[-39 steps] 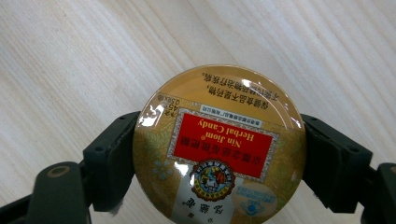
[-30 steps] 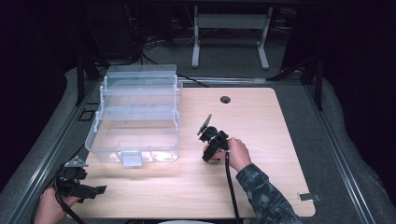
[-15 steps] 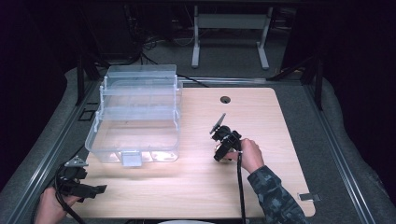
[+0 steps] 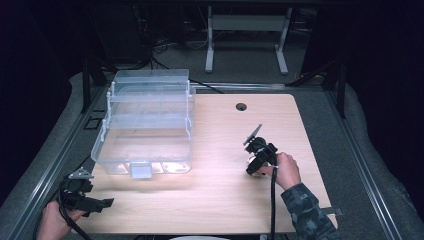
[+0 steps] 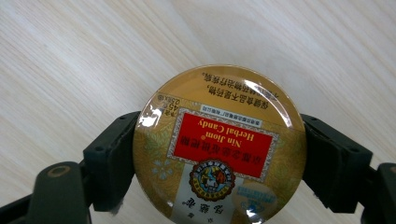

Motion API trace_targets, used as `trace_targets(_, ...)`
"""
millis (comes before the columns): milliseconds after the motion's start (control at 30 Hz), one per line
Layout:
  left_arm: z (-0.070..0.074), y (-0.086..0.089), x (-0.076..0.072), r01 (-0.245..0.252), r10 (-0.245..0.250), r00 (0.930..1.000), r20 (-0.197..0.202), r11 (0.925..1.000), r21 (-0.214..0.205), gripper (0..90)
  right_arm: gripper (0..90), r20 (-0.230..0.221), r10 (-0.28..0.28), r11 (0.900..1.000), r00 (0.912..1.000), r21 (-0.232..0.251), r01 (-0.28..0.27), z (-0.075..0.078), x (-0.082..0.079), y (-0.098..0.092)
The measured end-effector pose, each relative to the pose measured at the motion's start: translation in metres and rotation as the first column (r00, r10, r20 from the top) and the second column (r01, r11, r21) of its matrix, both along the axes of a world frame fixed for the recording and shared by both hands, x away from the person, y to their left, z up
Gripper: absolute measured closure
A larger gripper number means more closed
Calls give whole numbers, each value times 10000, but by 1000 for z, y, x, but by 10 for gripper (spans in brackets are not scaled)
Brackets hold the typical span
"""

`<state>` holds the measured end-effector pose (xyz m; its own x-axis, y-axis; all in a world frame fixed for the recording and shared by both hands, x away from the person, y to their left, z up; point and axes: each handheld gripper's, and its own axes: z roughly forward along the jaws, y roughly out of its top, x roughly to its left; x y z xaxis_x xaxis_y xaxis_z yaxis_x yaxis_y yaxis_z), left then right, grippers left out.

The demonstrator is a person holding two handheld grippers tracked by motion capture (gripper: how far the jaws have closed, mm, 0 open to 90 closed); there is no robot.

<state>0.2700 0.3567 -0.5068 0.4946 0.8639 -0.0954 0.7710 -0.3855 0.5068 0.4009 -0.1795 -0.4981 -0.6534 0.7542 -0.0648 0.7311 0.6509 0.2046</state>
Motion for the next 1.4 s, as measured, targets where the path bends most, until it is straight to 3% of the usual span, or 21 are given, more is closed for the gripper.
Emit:
trace_targets(33, 0, 0, 0, -1, 1, 10000, 32, 10000, 10, 0, 200, -23, -68, 10000, 10000, -37, 68, 0, -1, -3)
trace_targets(67, 0, 0, 0, -26, 26, 10000, 50, 10000, -12, 0, 200, -198, -37, 9988, 9998, 494, 47, -1, -1, -9)
trace_targets(100, 0, 1, 0, -28, 28, 10000, 58, 10000, -42, 0, 200, -52, -233, 9996, 9997, -134, 232, 1, -2, -10)
trace_targets(133, 1, 1, 0, -37, 37, 10000, 64, 10000, -52, 0, 200, -3, -276, 9995, 9996, -135, 276, 1, -3, -13)
trace_targets(167, 1, 0, -1, -42, 43, 10000, 80, 10000, -60, 0, 200, -240, -226, 9983, 9995, 523, 238, 0, -3, -18)
trace_targets(233, 1, 0, -1, -23, 23, 10000, 54, 10000, -40, 0, 200, 25, -432, 9989, 9991, -170, 433, 3, -5, -22)
trace_targets(300, 1, 1, -1, -29, 29, 10000, 54, 10000, -1, 0, 200, -30, -482, 9986, 9988, 197, 483, 2, -6, -29)
trace_targets(367, 1, 1, -1, -36, 36, 10000, 42, 10000, -7, 0, 200, 78, -611, 9981, 9981, -59, 611, 3, -7, -32)
trace_targets(433, 2, 1, -1, -49, 49, 10000, 43, 10000, -27, 0, 200, 13, -772, 9968, 9970, 199, 772, 3, -9, -41)
trace_targets(467, 3, 1, 0, -34, 34, 10000, 32, 10000, -10, 0, 200, 85, -839, 9964, 9964, -142, 841, 3, -10, -44)
trace_targets(500, 3, 2, 0, -19, 19, 10000, 17, 10000, -16, 0, 200, 80, -895, 9959, 9960, -133, 896, 3, -10, -48)
trace_targets(533, 3, 2, 0, -21, 21, 10000, -1, 10000, 2, 0, 200, -198, -877, 9954, 9959, 377, 884, 1, -10, -53)
trace_targets(600, 4, 2, 1, -20, 20, 10000, 50, 10000, 80, 0, 200, 16, -1114, 9938, 9938, -22, 1114, 0, -12, -59)
trace_targets(667, 6, 2, 1, -37, 36, 10000, 84, 10000, 62, 0, 200, -123, -1213, 9925, 9925, 147, 1215, -1, -13, -67)
trace_targets(767, 7, 2, 2, -26, 25, 9999, 98, 10000, 63, 0, 200, 21, -1405, 9900, 9901, -139, 1405, -1, -15, -73)
trace_targets(900, 7, 1, 3, -3, 2, 10000, 68, 10000, 74, 0, 200, -198, -1719, 9851, 9849, 66, 1721, -5, -18, -89)
trace_targets(967, 6, 1, 4, 38, -38, 10000, 20, 9999, 115, 0, 201, -80, -1868, 9822, 9824, -195, 1866, -6, -20, -95)
trace_targets(1233, 7, 2, 3, -29, 29, 10000, 76, 10000, 84, 0, 200, -134, -2436, 9694, 9698, -366, 2429, -12, -26, -118)
trace_targets(1300, 7, 2, 3, -9, 9, 10000, 54, 9999, 114, 0, 201, -394, -2408, 9706, 9698, -34, 2409, -13, -26, -122)
trace_targets(1333, 6, 2, 4, -45, 45, 10000, 50, 9999, 103, 0, 200, -238, -2584, 9656, 9657, -368, 2575, -15, -27, -126)
trace_targets(1400, 5, 1, 5, -12, 12, 10000, 1, 10000, 81, 0, 200, -231, -2705, 9619, 9625, -477, 2692, -18, -28, -132)
